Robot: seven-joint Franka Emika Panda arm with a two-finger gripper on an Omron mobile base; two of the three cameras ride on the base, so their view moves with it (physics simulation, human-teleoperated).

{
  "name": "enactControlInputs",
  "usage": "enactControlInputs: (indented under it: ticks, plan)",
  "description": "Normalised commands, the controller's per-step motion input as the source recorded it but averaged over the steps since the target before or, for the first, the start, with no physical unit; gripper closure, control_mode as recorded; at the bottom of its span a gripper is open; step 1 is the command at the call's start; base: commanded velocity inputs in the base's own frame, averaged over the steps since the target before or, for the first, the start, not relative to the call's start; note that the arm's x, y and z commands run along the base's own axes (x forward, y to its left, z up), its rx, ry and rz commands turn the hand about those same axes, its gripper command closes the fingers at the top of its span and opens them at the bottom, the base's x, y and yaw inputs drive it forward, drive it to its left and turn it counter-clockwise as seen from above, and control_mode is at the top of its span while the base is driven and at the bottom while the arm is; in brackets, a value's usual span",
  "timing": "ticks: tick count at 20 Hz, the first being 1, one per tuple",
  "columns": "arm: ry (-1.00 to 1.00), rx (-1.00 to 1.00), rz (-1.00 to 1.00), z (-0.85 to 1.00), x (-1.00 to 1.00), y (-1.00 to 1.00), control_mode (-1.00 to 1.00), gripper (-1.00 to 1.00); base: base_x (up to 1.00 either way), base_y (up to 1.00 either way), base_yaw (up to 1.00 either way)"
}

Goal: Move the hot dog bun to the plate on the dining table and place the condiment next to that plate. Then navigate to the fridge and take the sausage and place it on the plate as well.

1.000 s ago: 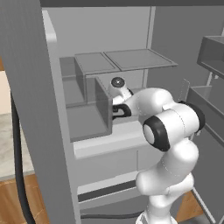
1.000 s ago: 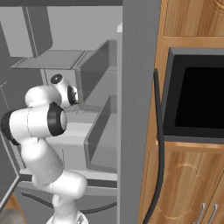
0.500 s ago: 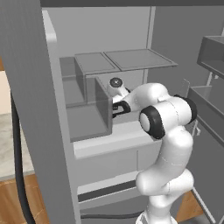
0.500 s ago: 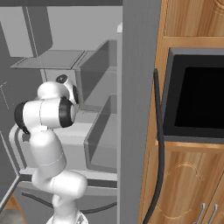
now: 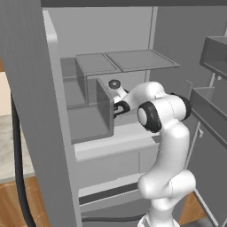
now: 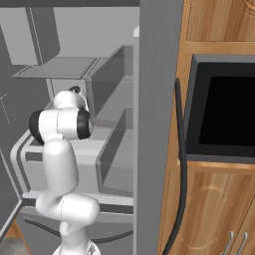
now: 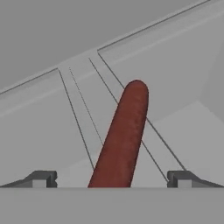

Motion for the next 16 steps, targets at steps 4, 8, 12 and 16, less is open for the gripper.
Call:
enactControlInputs:
  ticks: [4, 8, 12, 16]
  plan:
    - [0.06, 0.04, -0.02, -0.19, 0.33, 0.05, -1.0, -1.0, 0.0, 0.0, 0.0]
    - [0.06, 0.02, -0.01, -0.27, 0.29, 0.06, -1.0, -1.0, 0.0, 0.0, 0.0]
    - [0.04, 0.0, 0.0, -0.48, 0.12, 0.08, -1.0, 1.0, 0.0, 0.0, 0.0]
    - [0.0, 0.0, 0.0, -0.6, 0.0, 0.06, -1.0, 1.0, 0.0, 0.0, 0.0]
